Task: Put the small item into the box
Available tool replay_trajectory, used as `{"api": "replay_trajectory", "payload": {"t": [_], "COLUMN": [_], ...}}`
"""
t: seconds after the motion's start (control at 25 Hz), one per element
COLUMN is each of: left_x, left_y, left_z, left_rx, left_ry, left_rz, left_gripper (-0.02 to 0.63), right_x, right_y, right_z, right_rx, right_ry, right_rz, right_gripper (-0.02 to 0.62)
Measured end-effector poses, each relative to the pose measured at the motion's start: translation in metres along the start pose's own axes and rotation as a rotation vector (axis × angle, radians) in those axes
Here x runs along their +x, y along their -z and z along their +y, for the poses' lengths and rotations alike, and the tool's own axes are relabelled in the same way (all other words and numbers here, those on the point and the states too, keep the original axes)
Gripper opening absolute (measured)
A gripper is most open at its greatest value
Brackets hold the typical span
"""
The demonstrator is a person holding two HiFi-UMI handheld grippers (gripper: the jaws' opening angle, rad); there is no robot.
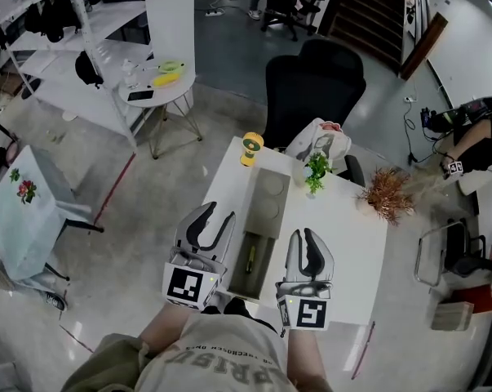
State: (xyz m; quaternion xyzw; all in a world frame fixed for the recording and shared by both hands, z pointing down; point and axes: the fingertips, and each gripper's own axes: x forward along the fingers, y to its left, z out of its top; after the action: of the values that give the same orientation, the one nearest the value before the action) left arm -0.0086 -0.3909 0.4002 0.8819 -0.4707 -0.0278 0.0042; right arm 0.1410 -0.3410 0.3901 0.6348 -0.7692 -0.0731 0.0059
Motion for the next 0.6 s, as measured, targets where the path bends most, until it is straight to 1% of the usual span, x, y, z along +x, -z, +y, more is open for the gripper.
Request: {"api": "replay_trajectory", "payload": {"t": [0.08,0.2,0.28,0.32,0.36,0.6], "left_x": [-0.002,-0.004,-0.005,-0.006,-0.006,-0.007], "left_y": [-0.006,-0.018,-0.023,-0.024,-0.025,-0.027], "left_z": [0.000,-0.001,-0.001,0.000,0.000,-0.004], "left_rx": [0.005,-0.023,-0.025,-0.023,-0.021,-0.008], "left_ry": [-0.008,-0.034,-0.042,-0.044,-0.044,-0.036], "left_rz": [-0.027,-0.085,-0.102,-0.105,-0.107,-0.127], "left_gripper": [0.104,0.045,0.028,0.023,0.017,0.011], "right_x": [-0.001,-0.002,-0.003,-0.003,-0.003,-0.004], "right_y": [-0.003,-0.005,-0.006,-0.006,-0.006,-0.008], "right_z": [-0.001,-0.003,-0.004,-0.005,-0.005,-0.007], "right_rx": [-0.008,-0.006,-0.005,-0.005,-0.006,0.008], "right_ry": [0.004,0.008,0.013,0.018,0.023,0.035], "right_rz": [-0.009,-0.017,-0.020,-0.023,-0.025,-0.034], "right_gripper": [0.061,0.061,0.060,0.016,0.002,0.000]}}
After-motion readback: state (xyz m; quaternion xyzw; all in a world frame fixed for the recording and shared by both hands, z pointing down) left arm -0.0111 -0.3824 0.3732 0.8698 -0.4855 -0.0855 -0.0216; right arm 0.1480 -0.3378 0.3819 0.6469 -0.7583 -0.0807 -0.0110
